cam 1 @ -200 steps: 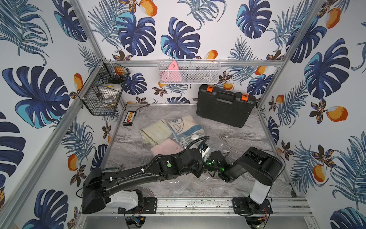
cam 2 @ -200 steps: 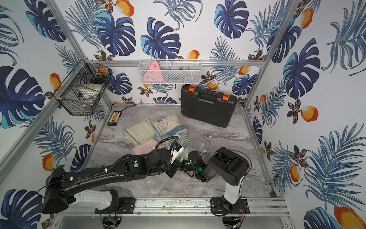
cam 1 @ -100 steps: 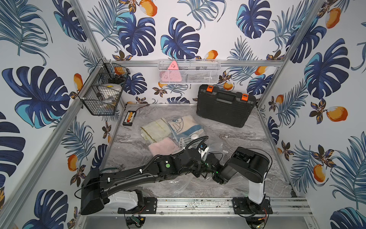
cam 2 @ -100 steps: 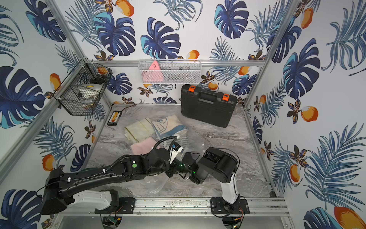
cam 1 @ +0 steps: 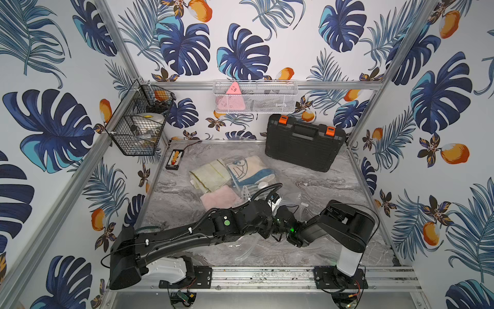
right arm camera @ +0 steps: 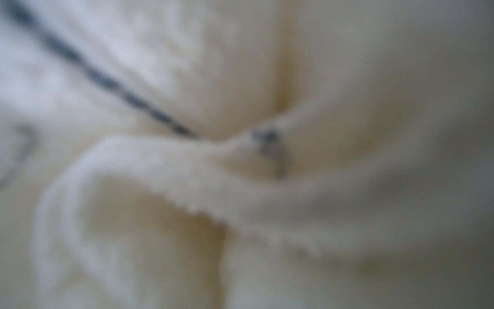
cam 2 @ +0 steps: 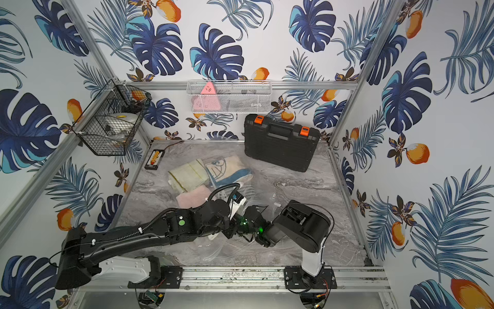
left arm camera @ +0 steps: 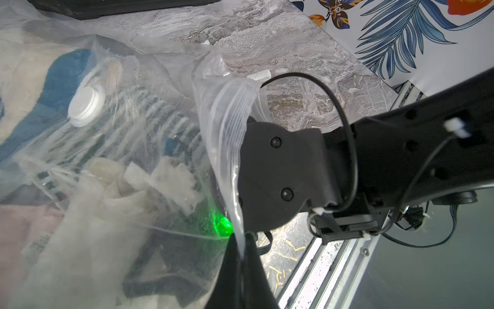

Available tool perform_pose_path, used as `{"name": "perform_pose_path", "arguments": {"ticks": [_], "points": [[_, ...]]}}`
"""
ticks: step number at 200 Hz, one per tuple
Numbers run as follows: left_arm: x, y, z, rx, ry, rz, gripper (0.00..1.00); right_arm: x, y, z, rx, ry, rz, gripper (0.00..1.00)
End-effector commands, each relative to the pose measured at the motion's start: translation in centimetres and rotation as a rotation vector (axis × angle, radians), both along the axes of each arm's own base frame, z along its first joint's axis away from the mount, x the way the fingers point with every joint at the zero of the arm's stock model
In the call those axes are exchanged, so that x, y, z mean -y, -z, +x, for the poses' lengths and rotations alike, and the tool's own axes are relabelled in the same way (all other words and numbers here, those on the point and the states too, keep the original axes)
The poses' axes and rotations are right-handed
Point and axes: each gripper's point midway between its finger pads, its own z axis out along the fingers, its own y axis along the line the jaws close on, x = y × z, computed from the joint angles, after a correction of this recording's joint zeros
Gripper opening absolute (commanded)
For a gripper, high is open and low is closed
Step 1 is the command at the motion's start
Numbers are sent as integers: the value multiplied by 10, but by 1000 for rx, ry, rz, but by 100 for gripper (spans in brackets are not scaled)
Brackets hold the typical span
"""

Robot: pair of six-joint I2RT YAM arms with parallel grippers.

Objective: Place the folded towel into the vacuum bag
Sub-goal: Place the towel in the vacuum bag.

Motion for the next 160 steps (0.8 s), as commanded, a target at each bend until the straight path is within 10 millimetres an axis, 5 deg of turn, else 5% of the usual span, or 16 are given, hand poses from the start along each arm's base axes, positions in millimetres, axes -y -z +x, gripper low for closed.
{"name": "perform_pose_path", "arguments": {"ticks": [1, 22, 63, 140, 160], "points": [[14, -16, 2, 30, 37, -61, 0, 37, 38, -11, -74, 31, -261, 8], [13, -20, 2, 40, 37, -63, 0, 59, 38, -15, -61, 41, -391, 24], [14, -26, 4, 47, 28, -81, 0, 69, 21, -4, -78, 129, -400, 56], [18, -24, 5, 39, 25, -91, 0, 40, 12, 23, -65, 262, -291, 60], [17, -23, 5, 40, 20, -88, 0, 39, 9, 28, -30, 268, -321, 50]]}}
